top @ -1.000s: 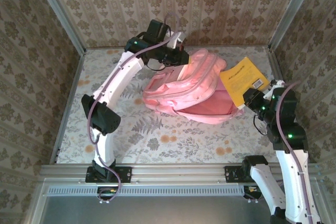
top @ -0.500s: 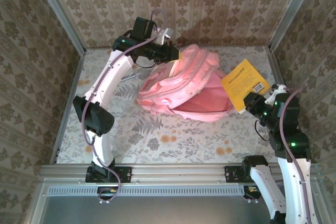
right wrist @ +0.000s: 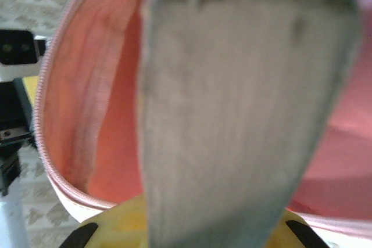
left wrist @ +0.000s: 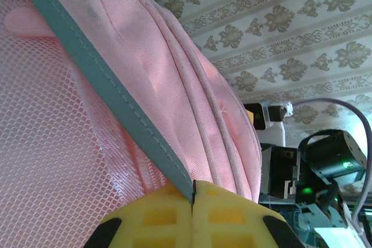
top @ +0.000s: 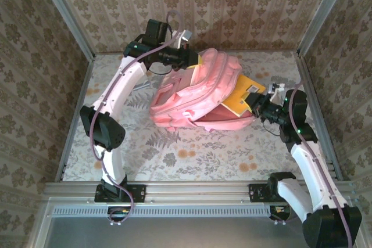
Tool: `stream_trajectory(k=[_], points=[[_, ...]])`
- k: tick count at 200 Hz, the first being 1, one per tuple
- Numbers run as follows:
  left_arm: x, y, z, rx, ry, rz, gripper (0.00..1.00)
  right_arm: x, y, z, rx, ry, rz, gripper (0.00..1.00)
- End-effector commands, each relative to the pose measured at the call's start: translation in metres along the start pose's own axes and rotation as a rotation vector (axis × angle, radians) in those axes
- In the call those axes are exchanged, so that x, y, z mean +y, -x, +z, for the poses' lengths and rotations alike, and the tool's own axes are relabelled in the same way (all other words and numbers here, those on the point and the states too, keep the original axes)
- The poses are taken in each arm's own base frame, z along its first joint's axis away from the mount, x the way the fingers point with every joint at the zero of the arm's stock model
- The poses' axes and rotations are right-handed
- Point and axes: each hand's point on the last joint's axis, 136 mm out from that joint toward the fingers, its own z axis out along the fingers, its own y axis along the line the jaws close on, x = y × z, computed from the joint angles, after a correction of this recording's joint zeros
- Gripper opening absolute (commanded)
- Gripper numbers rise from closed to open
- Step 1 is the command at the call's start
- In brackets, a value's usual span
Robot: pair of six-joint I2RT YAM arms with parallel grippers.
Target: Pack the student bag
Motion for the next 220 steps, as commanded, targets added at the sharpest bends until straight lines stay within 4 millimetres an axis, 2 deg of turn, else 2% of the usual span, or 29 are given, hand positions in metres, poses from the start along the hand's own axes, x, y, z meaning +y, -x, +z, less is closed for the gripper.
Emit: stream_trajectory(k=[1,28,38,67,106,135,143,158,177,183,201,220], points=[[-0.102,0.002,-0.051,-0.079,-0.228,0.282,0.0,0.058,-0.014,0.005,0.113,0.225,-0.163,0.0],[-0.107,0.0,-0.052,-0.066,-0.259,0.301,0.0,0.057,-0.037,0.025,0.241,0.231,-0.226,0.0],[-0.109,0.0,-0.052,-0.062,-0.268,0.306,0.0,0.049,-0.041,0.033,0.262,0.188,-0.241,0.0],[-0.115,-0.004,-0.051,-0.043,-0.305,0.323,0.0,0.035,-0.034,0.052,0.229,0.127,-0.247,0.0],[-0.124,-0.01,-0.048,-0.021,-0.336,0.343,0.0,0.019,-0.023,0.093,0.171,0.002,-0.255,0.0],[-0.133,-0.018,-0.047,-0.003,-0.366,0.371,0.0,0.001,-0.009,0.129,0.117,-0.097,-0.207,0.0],[-0.135,-0.019,-0.046,0.0,-0.371,0.377,0.0,-0.013,-0.01,0.145,0.13,-0.135,-0.187,0.0],[-0.137,-0.02,-0.045,0.005,-0.375,0.379,0.0,-0.017,-0.018,0.171,0.167,-0.136,-0.169,0.0],[-0.133,-0.019,-0.042,0.007,-0.371,0.368,0.0,-0.024,-0.042,0.203,0.223,-0.166,-0.176,0.0],[-0.13,-0.018,-0.04,0.009,-0.367,0.361,0.0,-0.028,-0.05,0.211,0.24,-0.184,-0.183,0.06],[-0.123,-0.015,-0.036,0.01,-0.356,0.342,0.0,-0.038,-0.063,0.226,0.265,-0.222,-0.178,0.44],[-0.119,-0.013,-0.036,0.006,-0.347,0.333,0.0,-0.04,-0.057,0.219,0.217,-0.217,-0.169,0.62]])
